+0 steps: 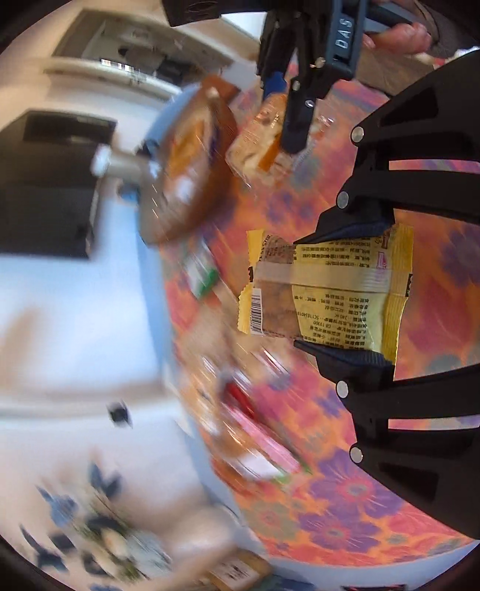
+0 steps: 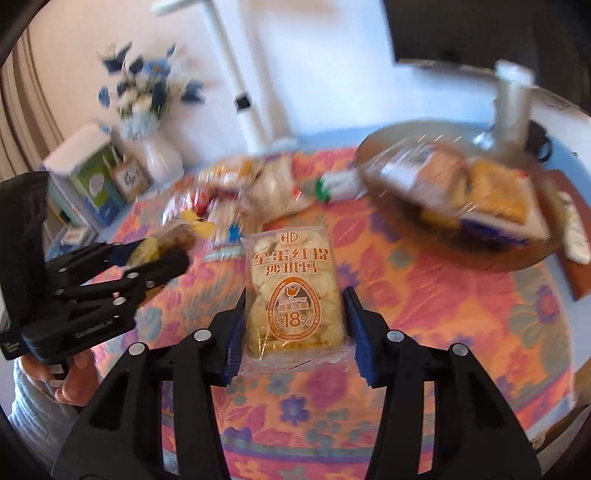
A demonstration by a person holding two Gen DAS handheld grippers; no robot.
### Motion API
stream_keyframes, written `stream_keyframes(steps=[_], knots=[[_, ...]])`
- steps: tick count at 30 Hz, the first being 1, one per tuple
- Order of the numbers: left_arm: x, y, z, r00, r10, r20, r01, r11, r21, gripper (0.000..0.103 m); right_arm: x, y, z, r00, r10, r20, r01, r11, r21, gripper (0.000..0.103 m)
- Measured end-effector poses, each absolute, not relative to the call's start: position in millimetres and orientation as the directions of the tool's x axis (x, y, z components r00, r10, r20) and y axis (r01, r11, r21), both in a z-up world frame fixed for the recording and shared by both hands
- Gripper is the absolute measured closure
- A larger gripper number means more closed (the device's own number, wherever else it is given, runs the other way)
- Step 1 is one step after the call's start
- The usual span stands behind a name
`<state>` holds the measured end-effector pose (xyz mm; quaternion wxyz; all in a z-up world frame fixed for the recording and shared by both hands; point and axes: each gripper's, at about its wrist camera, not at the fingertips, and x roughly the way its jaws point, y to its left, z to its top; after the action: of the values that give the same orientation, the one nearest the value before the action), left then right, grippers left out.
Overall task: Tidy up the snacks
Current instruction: 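Carry both packs over the amber bowl and open both grippers to drop them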
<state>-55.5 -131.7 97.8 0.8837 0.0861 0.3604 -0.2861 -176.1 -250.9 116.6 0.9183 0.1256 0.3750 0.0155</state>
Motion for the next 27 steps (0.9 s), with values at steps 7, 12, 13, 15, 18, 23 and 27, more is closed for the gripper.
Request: stream_keyframes(steps=[7,12,13,15,18,23,27], knots=[[-14.2,-224.7,139.1,0.532,-0.543,-0.650,0.669,0.740,-0.071,0.058,-156.3,-343.2,154.8,0.786,-0.045,-0.616,0.240,0.941,0.238,0.053],[30.2,-283.8,147.6,0.499,-0.581,-0.643,0.697,0.710,-0.100,0.058,-111.9,-408.1,159.1,0.777,-0.092,-0.622,0.345,0.890,0.299,0.053],[36.1,-291.8,148.8,0.498,-0.584,-0.641,0.697,0.709,-0.104,0.058,-104.6,-415.8,159.8,0.773,-0.099,-0.627,0.361,0.881,0.306,0.053],[49.6,-307.1,150.6,0.496,-0.588,-0.639,0.695,0.710,-0.114,0.058,-88.3,-427.2,159.8,0.764,-0.116,-0.634,0.385,0.872,0.303,0.052],[68.9,-321.7,152.4,0.493,-0.593,-0.637,0.683,0.717,-0.140,0.038,-73.8,-445.8,154.9,0.773,-0.059,-0.632,0.371,0.850,0.375,0.029],[72.6,-302.9,164.4,0.488,-0.623,-0.612,0.677,0.712,-0.185,0.033,-89.2,-451.7,155.1,0.776,-0.044,-0.629,0.361,0.849,0.386,0.027],[56.8,-259.6,179.1,0.521,-0.624,-0.582,0.664,0.725,-0.183,0.033,-103.7,-434.9,158.1,0.776,-0.021,-0.631,0.336,0.859,0.386,0.027]])
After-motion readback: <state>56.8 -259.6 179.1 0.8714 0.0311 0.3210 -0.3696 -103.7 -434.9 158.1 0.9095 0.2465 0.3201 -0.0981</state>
